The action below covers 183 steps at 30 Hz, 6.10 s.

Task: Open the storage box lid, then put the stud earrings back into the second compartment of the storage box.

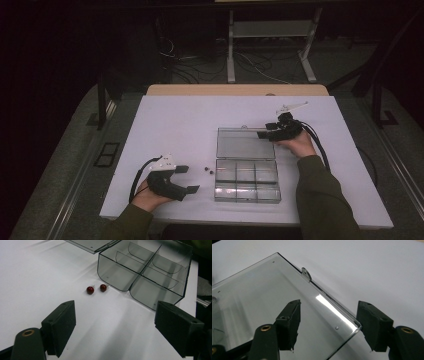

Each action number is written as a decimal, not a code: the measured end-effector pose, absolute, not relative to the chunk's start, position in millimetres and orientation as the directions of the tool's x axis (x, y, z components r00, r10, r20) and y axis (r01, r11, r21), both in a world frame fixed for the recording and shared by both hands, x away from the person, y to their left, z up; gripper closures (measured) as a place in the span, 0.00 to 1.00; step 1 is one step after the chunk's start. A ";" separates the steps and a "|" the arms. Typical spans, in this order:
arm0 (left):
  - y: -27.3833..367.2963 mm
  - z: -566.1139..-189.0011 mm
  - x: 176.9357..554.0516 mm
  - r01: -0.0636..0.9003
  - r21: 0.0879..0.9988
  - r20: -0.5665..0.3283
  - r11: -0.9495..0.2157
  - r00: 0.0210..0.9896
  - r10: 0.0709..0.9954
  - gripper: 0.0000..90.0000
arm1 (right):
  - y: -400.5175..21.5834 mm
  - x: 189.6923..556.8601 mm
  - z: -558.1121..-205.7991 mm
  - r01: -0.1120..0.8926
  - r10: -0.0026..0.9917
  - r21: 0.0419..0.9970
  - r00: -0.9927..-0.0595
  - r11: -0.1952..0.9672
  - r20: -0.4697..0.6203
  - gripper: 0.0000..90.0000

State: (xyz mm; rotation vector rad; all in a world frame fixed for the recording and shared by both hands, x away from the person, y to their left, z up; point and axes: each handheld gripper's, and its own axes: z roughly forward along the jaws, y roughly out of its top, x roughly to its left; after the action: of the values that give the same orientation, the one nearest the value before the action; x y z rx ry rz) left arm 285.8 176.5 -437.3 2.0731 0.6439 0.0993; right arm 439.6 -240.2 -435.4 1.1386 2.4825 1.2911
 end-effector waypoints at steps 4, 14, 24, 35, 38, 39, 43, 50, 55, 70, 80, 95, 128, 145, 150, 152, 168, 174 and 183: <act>176.3 -437.4 285.7 0.406 0.807 -0.177 -0.429 0.859 0.481 0.18 | -239.9 440.3 -437.7 0.573 0.669 0.739 -0.707 0.354 0.228 0.39; 176.5 -437.1 285.7 0.404 0.808 -0.176 -0.430 0.861 0.478 0.18 | -239.7 441.3 -443.3 0.588 0.670 0.727 -0.703 0.355 0.241 0.39; 176.6 -436.9 285.5 0.404 0.808 -0.176 -0.429 0.860 0.479 0.18 | -239.8 441.9 -446.7 0.595 0.666 0.718 -0.704 0.362 0.247 0.39; 176.9 -436.6 285.3 0.401 0.807 -0.173 -0.433 0.862 0.477 0.18 | -234.4 441.0 -448.4 0.587 0.659 0.711 -0.716 0.388 0.231 0.41; 176.9 -436.7 285.4 0.402 0.807 -0.174 -0.432 0.861 0.478 0.18 | -235.5 440.0 -446.2 0.583 0.660 0.717 -0.715 0.383 0.229 0.40; 177.0 -436.7 285.4 0.402 0.807 -0.173 -0.433 0.862 0.477 0.18 | -236.5 439.4 -444.8 0.579 0.661 0.720 -0.716 0.382 0.225 0.40; 177.2 -436.5 285.2 0.399 0.807 -0.171 -0.435 0.863 0.476 0.18 | -238.8 435.5 -440.1 0.573 0.664 0.728 -0.715 0.377 0.219 0.39; 177.6 -436.4 284.5 0.400 0.808 -0.169 -0.433 0.861 0.480 0.18 | -245.7 425.1 -428.6 0.560 0.681 0.747 -0.704 0.358 0.202 0.35; 177.5 -436.2 285.3 0.398 0.807 -0.168 -0.436 0.862 0.478 0.18 | -251.0 416.4 -418.7 0.547 0.691 0.766 -0.697 0.337 0.193 0.32; 177.1 -436.1 285.2 0.397 0.806 -0.163 -0.439 0.862 0.481 0.17 | -275.9 370.8 -408.5 0.522 0.715 0.798 -0.677 0.302 0.172 0.22; 177.3 -435.1 285.0 0.393 0.808 -0.156 -0.440 0.862 0.483 0.17 | -283.8 343.3 -412.1 0.508 0.737 0.804 -0.662 0.309 0.135 0.21; 176.5 -434.7 284.5 0.391 0.810 -0.145 -0.437 0.855 0.498 0.12 | -284.4 295.5 -427.6 0.509 0.756 0.811 -0.641 0.290 0.132 0.20; 160.0 -429.4 322.1 0.378 0.796 -0.120 -0.473 0.864 0.489 0.35 | -291.4 259.1 -442.0 0.523 0.755 0.802 -0.639 0.288 0.146 0.14; 138.6 -431.5 348.0 0.351 0.784 -0.104 -0.513 0.888 0.449 0.67 | -292.0 259.6 -443.3 0.522 0.759 0.803 -0.636 0.287 0.142 0.14; 138.1 -433.0 348.5 0.356 0.777 -0.109 -0.520 0.888 0.446 0.72 | -292.3 259.6 -444.0 0.524 0.759 0.802 -0.635 0.287 0.144 0.14; 137.5 -434.1 349.0 0.355 0.775 -0.111 -0.524 0.891 0.440 0.75 | -292.3 259.6 -444.1 0.524 0.760 0.801 -0.635 0.289 0.141 0.14; 132.0 -443.7 350.7 0.372 0.736 -0.132 -0.565 0.898 0.420 0.82 | -291.7 259.3 -444.2 0.524 0.758 0.798 -0.638 0.297 0.136 0.14; 132.6 -446.7 352.0 0.378 0.723 -0.138 -0.578 0.899 0.416 0.82 | -291.7 259.3 -444.2 0.523 0.758 0.799 -0.638 0.297 0.136 0.14; 131.0 -450.5 351.6 0.387 0.715 -0.141 -0.582 0.895 0.423 0.87 | -291.8 259.3 -444.2 0.523 0.758 0.799 -0.638 0.297 0.136 0.14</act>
State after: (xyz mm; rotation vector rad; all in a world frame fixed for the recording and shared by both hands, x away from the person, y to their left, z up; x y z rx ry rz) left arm 351.6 131.0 -450.5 2.2532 0.5770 0.0564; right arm 259.3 -291.8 -444.2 1.1691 2.2998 1.2578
